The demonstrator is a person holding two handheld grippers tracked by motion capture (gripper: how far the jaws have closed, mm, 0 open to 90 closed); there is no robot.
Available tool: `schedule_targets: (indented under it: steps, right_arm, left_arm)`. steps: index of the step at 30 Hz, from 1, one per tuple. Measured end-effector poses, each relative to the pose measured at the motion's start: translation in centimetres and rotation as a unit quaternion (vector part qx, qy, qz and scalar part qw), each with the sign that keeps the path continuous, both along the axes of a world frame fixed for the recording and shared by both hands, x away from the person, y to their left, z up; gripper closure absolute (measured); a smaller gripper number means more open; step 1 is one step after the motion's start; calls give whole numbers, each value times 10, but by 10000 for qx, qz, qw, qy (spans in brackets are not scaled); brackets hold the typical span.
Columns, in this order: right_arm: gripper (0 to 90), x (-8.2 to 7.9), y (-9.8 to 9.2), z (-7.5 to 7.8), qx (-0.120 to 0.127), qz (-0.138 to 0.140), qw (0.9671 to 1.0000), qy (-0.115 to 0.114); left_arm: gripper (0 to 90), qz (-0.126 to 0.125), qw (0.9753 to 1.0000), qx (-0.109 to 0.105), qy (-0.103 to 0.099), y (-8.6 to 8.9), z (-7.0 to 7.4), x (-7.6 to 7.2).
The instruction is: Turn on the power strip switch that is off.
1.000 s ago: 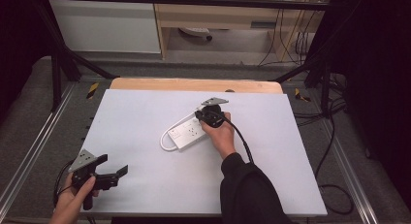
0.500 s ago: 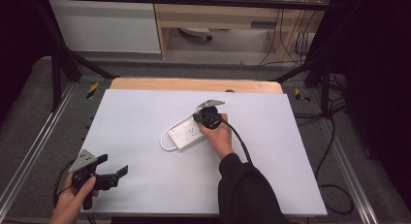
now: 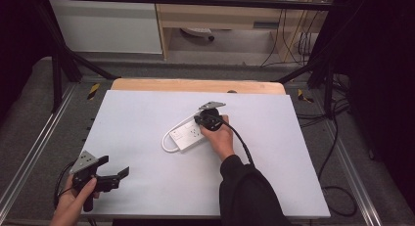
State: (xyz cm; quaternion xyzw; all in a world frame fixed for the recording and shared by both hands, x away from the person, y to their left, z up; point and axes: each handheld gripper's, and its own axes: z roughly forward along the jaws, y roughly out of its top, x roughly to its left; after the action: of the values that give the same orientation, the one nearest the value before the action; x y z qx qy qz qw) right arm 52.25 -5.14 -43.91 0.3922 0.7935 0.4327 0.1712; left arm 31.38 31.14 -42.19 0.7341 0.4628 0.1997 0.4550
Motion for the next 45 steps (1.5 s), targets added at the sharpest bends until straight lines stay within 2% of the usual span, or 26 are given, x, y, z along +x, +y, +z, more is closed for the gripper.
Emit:
schedule_targets:
  steps: [19,45]
  right_arm:
    - [900,-2,2,-1,-127,18,9998,-146]
    - [900,-3,4,-4,-93,47,9999,-136]
  left_arm:
    - [68,18,10000,18,20,0,0,0]
    - [69,24,10000,25,10,1,0,0]
